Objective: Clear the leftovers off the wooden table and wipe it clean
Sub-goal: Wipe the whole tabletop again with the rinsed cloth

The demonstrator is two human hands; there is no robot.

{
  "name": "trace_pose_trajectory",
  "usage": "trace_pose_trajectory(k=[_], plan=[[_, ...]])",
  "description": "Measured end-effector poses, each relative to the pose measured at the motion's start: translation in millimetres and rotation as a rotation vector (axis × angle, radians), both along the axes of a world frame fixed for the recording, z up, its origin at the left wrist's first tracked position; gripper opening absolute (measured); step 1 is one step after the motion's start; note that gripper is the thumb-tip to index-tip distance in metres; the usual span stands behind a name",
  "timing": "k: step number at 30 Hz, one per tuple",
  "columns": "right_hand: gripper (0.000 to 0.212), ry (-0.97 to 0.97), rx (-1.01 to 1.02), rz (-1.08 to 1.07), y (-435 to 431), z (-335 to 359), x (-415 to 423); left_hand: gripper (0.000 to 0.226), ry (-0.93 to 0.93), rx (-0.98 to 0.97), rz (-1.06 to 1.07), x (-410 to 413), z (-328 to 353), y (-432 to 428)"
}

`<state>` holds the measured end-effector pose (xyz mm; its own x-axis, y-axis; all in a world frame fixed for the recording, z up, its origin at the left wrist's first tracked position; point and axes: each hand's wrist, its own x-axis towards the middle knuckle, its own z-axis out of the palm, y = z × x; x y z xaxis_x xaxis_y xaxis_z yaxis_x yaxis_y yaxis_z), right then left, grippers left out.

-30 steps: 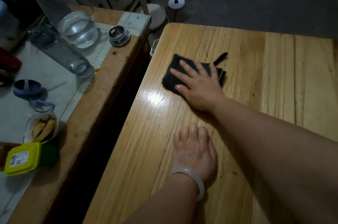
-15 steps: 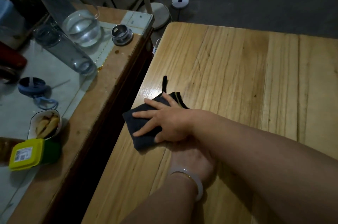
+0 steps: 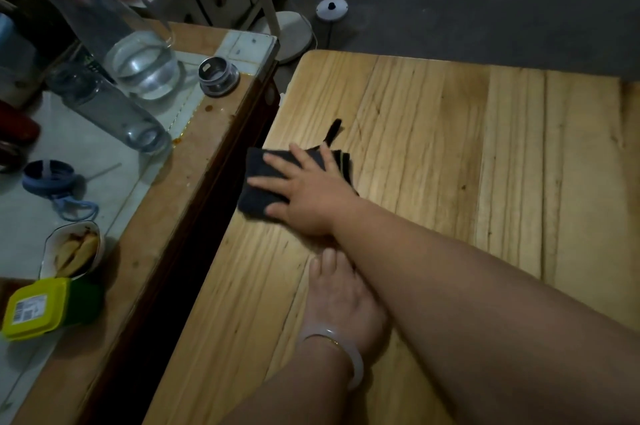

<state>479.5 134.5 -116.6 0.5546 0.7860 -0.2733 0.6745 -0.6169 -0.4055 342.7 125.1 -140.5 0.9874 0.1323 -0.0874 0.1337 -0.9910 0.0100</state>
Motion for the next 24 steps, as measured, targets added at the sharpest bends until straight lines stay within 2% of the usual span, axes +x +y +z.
trace_pose_trajectory(k=[9, 16, 19, 24], plan=[[0.057, -0.08, -0.088, -0.41, -94, 4, 60, 0.021, -0.205, -0.076, -0.044, -6, 5, -10], [0.055, -0.154, -0.11, -0.684, -132, -10, 30, 0.021, -0.214, -0.04, -0.054, -10, 1, -12], [0.054, -0.155, -0.103, -0.658, -123, -10, 8, 0.02, -0.2, -0.035, -0.051, -10, 0, -11], [0.053, -0.166, -0.079, -0.447, -90, -8, -11, 0.021, -0.212, -0.033, -0.045, -9, -1, -13]])
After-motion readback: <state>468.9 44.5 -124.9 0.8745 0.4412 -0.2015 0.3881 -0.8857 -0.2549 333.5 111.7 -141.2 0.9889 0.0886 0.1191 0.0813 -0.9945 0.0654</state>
